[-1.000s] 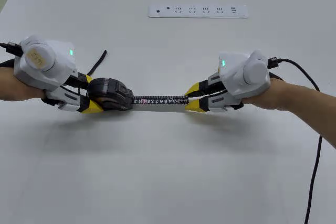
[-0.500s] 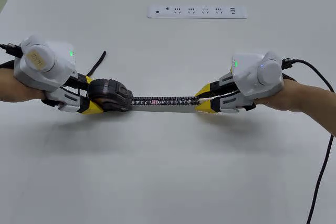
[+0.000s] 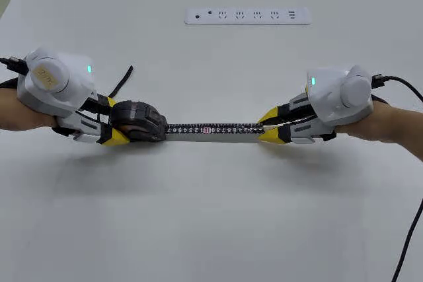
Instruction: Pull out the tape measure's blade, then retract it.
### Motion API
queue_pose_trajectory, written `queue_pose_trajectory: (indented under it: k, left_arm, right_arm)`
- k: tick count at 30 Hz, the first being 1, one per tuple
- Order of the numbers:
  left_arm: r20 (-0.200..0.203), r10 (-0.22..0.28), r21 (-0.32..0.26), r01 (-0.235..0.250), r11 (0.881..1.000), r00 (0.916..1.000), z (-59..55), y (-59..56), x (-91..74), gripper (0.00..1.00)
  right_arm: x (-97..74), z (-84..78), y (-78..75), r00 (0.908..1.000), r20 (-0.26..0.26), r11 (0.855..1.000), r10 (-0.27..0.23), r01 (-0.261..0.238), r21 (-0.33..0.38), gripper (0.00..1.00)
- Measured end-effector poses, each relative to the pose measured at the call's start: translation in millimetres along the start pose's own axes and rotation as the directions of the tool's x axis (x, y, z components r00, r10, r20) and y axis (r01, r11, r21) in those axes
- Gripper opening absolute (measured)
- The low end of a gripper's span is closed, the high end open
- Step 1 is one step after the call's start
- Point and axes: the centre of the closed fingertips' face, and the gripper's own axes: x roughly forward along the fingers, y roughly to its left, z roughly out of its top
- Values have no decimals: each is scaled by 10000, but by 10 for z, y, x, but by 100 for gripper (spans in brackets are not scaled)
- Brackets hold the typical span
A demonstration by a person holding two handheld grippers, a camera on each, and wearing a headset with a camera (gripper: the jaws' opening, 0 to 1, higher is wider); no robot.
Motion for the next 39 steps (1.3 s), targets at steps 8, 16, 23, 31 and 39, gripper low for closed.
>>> queue_pose_trajectory:
  k: [8, 16, 23, 31, 39]
  left_arm:
    - [-10, 3, -19, -3, 10000, 10000, 7, -4, -6, 29]
    - [-1, 7, -36, -7, 10000, 10000, 13, -8, 2, 29]
    - [-16, 7, -38, -7, 10000, 10000, 10, -6, 6, 29]
    - [-15, 0, -65, 0, 10000, 10000, 6, -3, 10, 29]
    - [-32, 20, -78, -20, 10000, 10000, 5, -2, 9, 29]
  right_arm:
    - [-90, -73, -22, 10000, -36, 9999, -58, 58, 149, 11]
    - [-197, -183, -43, 9998, -190, 9996, -93, 98, 255, 11]
    - [-260, -236, -57, 9996, -234, 9994, -133, 141, 324, 11]
    - [-349, -320, -79, 9990, -381, 9990, -223, 238, 390, 11]
    - [-427, -412, -93, 9977, -588, 9984, -340, 366, 439, 11]
